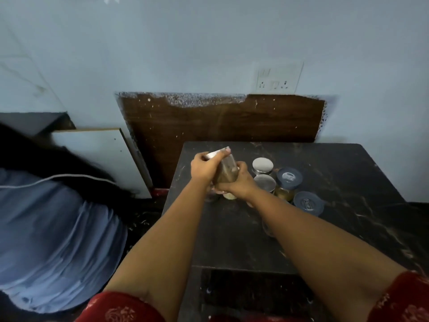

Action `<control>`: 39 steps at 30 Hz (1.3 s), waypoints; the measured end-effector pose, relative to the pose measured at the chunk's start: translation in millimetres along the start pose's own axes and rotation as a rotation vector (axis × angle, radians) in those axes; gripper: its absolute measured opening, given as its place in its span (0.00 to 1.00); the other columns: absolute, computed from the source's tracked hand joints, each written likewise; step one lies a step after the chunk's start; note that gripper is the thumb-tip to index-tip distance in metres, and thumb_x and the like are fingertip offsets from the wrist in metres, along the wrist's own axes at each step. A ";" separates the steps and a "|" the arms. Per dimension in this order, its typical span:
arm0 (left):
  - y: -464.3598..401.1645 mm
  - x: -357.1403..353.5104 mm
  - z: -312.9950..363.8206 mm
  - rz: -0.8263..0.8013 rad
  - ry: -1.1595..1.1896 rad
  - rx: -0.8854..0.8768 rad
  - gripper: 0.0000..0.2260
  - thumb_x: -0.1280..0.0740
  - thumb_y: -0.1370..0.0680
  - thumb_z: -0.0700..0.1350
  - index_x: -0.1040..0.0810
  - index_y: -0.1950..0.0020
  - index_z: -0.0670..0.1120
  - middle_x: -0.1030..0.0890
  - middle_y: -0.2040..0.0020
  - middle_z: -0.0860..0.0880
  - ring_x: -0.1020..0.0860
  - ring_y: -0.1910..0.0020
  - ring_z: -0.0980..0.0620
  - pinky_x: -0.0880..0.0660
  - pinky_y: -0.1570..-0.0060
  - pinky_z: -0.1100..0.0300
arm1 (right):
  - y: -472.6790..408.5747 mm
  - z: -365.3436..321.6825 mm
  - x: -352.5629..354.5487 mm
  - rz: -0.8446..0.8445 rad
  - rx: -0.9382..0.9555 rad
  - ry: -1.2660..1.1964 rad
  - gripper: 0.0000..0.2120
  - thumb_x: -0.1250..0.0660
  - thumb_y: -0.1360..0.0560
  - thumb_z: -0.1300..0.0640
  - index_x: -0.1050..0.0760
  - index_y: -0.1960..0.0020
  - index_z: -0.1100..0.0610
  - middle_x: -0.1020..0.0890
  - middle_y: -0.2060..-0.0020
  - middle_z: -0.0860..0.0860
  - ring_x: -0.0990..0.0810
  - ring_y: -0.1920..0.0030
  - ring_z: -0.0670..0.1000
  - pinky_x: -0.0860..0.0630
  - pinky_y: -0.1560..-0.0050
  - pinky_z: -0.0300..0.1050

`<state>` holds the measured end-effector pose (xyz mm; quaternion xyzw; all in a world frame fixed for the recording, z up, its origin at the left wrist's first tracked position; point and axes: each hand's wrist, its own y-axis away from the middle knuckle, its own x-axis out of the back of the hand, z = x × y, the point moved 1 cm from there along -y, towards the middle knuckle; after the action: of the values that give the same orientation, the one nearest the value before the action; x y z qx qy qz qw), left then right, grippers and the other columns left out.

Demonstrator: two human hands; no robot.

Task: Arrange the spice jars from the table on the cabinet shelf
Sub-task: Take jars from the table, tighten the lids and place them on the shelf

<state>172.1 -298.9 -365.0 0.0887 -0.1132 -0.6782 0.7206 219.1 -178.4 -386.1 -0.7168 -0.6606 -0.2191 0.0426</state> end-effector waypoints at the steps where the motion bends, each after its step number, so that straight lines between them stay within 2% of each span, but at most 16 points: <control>1: 0.3 -2.2 13.2 -0.087 0.015 0.006 0.39 0.24 0.41 0.66 0.26 0.37 0.47 0.21 0.42 0.47 0.20 0.47 0.48 0.20 0.49 0.49 | 0.3 -9.8 4.6 0.035 -0.005 -0.037 0.42 0.20 0.44 0.48 0.41 0.38 0.46 0.27 0.51 0.43 0.25 0.53 0.42 0.28 0.59 0.37; 2: 0.0 -3.6 23.1 -0.201 0.051 0.024 0.37 0.26 0.38 0.67 0.25 0.36 0.47 0.20 0.41 0.44 0.19 0.46 0.46 0.20 0.46 0.48 | -0.7 -19.5 8.7 0.035 -0.022 -0.128 0.41 0.20 0.43 0.48 0.40 0.38 0.48 0.25 0.50 0.45 0.23 0.52 0.44 0.24 0.56 0.41; 4: 4.2 -3.1 34.1 -0.470 0.190 0.082 0.35 0.33 0.30 0.69 0.25 0.34 0.45 0.20 0.39 0.40 0.19 0.43 0.42 0.24 0.40 0.44 | 0.6 -40.3 13.7 -0.107 -0.085 -0.462 0.37 0.23 0.40 0.48 0.34 0.35 0.55 0.19 0.47 0.53 0.19 0.48 0.51 0.20 0.47 0.48; 7: 8.2 5.4 42.2 -0.642 0.425 0.135 0.37 0.37 0.29 0.71 0.23 0.33 0.44 0.21 0.38 0.38 0.21 0.39 0.40 0.26 0.38 0.43 | 7.5 -70.8 18.7 -0.301 -0.046 -0.781 0.21 0.29 0.33 0.52 0.23 0.41 0.57 0.15 0.53 0.56 0.15 0.54 0.51 0.19 0.58 0.44; 9: 8.4 10.6 48.9 -0.679 0.473 0.117 0.36 0.34 0.31 0.70 0.21 0.35 0.44 0.20 0.38 0.38 0.21 0.39 0.40 0.25 0.40 0.43 | 9.4 -80.7 19.2 -0.341 -0.024 -0.829 0.20 0.31 0.33 0.53 0.22 0.43 0.57 0.14 0.55 0.55 0.14 0.57 0.50 0.20 0.62 0.42; 11: 7.8 17.2 57.0 -0.679 0.454 0.085 0.35 0.33 0.31 0.69 0.21 0.36 0.45 0.20 0.39 0.38 0.20 0.40 0.40 0.26 0.39 0.41 | 9.4 -87.5 13.4 -0.324 -0.017 -0.839 0.20 0.30 0.33 0.52 0.23 0.42 0.56 0.15 0.53 0.56 0.15 0.55 0.51 0.19 0.58 0.44; 12: 5.6 18.9 60.5 -0.657 0.424 0.061 0.34 0.33 0.31 0.69 0.21 0.36 0.45 0.19 0.40 0.38 0.20 0.41 0.40 0.26 0.38 0.41 | 7.5 -90.1 9.0 -0.290 -0.004 -0.827 0.21 0.29 0.32 0.52 0.24 0.40 0.56 0.16 0.51 0.57 0.16 0.51 0.53 0.19 0.53 0.47; 14: 2.2 20.7 66.7 -0.602 0.337 0.015 0.33 0.32 0.30 0.66 0.23 0.34 0.44 0.19 0.41 0.37 0.20 0.41 0.39 0.25 0.40 0.41 | 2.2 -94.5 1.2 -0.133 0.037 -0.706 0.28 0.26 0.31 0.53 0.29 0.34 0.57 0.18 0.44 0.59 0.18 0.45 0.57 0.21 0.42 0.56; 16: 3.4 22.1 74.6 -0.568 0.283 -0.016 0.33 0.31 0.30 0.65 0.24 0.34 0.42 0.19 0.42 0.37 0.19 0.43 0.39 0.22 0.43 0.43 | 4.1 -103.1 -2.5 0.029 0.074 -0.540 0.33 0.24 0.34 0.54 0.33 0.33 0.58 0.21 0.43 0.59 0.19 0.45 0.58 0.21 0.43 0.59; 18: 4.0 20.5 83.0 -0.542 0.243 -0.050 0.35 0.31 0.31 0.67 0.24 0.34 0.42 0.18 0.42 0.37 0.18 0.44 0.40 0.23 0.43 0.42 | 5.1 -110.1 1.7 0.122 0.087 -0.458 0.32 0.24 0.34 0.54 0.34 0.35 0.56 0.22 0.43 0.58 0.19 0.46 0.57 0.20 0.44 0.58; 20: 3.8 17.8 92.5 -0.566 0.201 -0.087 0.36 0.33 0.32 0.69 0.24 0.34 0.44 0.18 0.43 0.39 0.18 0.45 0.41 0.23 0.42 0.42 | 6.6 -116.5 9.8 0.081 0.100 -0.527 0.31 0.26 0.32 0.56 0.35 0.33 0.57 0.22 0.42 0.59 0.20 0.45 0.57 0.21 0.44 0.56; 23: 2.7 17.9 103.7 -0.658 0.309 -0.056 0.30 0.35 0.28 0.67 0.20 0.38 0.46 0.16 0.46 0.41 0.17 0.49 0.45 0.22 0.44 0.48 | 14.2 -123.3 18.9 -0.185 0.082 -1.003 0.30 0.29 0.32 0.55 0.31 0.32 0.60 0.20 0.45 0.61 0.19 0.47 0.57 0.21 0.46 0.52; 25: 1.5 19.2 107.1 -0.700 0.410 -0.045 0.29 0.32 0.29 0.65 0.19 0.40 0.44 0.16 0.47 0.40 0.17 0.50 0.44 0.22 0.43 0.49 | 18.3 -128.0 19.0 -0.317 0.087 -1.201 0.30 0.29 0.35 0.52 0.28 0.36 0.60 0.18 0.47 0.63 0.19 0.47 0.58 0.22 0.44 0.55; 29: -3.4 13.6 112.4 -0.687 0.453 -0.068 0.27 0.32 0.29 0.64 0.19 0.43 0.44 0.16 0.51 0.40 0.17 0.54 0.45 0.22 0.46 0.50 | 16.8 -137.6 20.6 -0.292 0.090 -1.154 0.29 0.29 0.35 0.54 0.28 0.36 0.59 0.19 0.47 0.62 0.20 0.45 0.58 0.23 0.42 0.55; 34: -3.5 4.2 118.5 -0.641 0.298 -0.094 0.25 0.31 0.27 0.61 0.21 0.40 0.43 0.17 0.46 0.38 0.18 0.47 0.42 0.25 0.39 0.45 | 15.9 -131.5 27.2 -0.215 0.146 -1.023 0.15 0.33 0.27 0.60 0.27 0.40 0.57 0.17 0.50 0.58 0.18 0.48 0.54 0.19 0.50 0.48; 39: 3.2 -6.6 119.9 -0.659 0.333 -0.089 0.27 0.31 0.27 0.61 0.23 0.36 0.43 0.18 0.44 0.38 0.18 0.46 0.42 0.23 0.41 0.46 | 19.1 -128.9 38.9 -0.218 0.169 -0.978 0.18 0.31 0.30 0.62 0.27 0.41 0.57 0.16 0.52 0.58 0.17 0.49 0.54 0.18 0.52 0.48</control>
<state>140.8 -289.1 -249.4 0.1980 0.0699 -0.8545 0.4752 205.5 -189.7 -251.3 -0.6563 -0.6898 0.1931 -0.2371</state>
